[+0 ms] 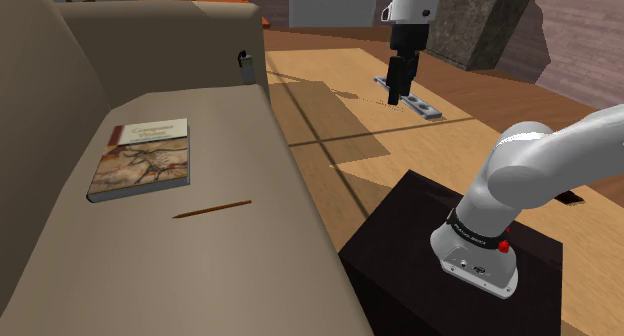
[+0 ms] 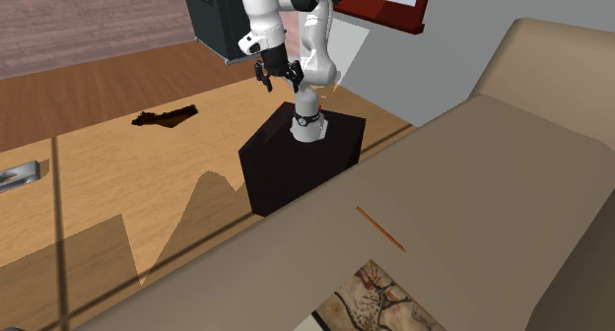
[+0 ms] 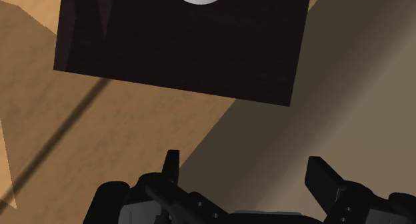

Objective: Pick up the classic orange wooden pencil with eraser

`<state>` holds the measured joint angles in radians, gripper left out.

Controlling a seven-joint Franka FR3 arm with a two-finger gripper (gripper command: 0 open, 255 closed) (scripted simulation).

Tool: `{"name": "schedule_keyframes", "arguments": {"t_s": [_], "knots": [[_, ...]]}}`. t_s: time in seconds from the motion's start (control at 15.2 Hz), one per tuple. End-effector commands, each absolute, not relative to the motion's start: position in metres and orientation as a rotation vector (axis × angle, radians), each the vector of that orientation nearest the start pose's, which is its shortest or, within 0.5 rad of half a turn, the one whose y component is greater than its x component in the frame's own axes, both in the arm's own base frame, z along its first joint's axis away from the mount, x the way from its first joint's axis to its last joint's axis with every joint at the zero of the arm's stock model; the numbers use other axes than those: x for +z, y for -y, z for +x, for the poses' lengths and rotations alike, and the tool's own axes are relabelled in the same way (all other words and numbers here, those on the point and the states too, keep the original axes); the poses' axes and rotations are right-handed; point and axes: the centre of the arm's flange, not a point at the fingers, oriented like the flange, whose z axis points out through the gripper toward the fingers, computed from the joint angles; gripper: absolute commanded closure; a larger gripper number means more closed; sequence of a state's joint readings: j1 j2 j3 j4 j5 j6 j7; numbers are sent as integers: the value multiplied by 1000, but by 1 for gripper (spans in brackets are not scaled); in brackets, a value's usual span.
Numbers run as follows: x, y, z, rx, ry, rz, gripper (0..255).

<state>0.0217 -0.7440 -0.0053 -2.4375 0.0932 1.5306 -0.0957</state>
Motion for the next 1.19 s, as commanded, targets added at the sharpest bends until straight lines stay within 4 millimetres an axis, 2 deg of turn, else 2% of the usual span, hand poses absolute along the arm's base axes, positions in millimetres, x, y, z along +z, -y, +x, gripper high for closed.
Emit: {"name": "schedule_keyframes", "arguments": {"t_s": [0.0,0.59,1.12], "knots": [[537,-15,307,241,166,-3024,0],[495,-106,376,152,515,-3073,0],[456,-195,422,66,835,-3081,0]]}}
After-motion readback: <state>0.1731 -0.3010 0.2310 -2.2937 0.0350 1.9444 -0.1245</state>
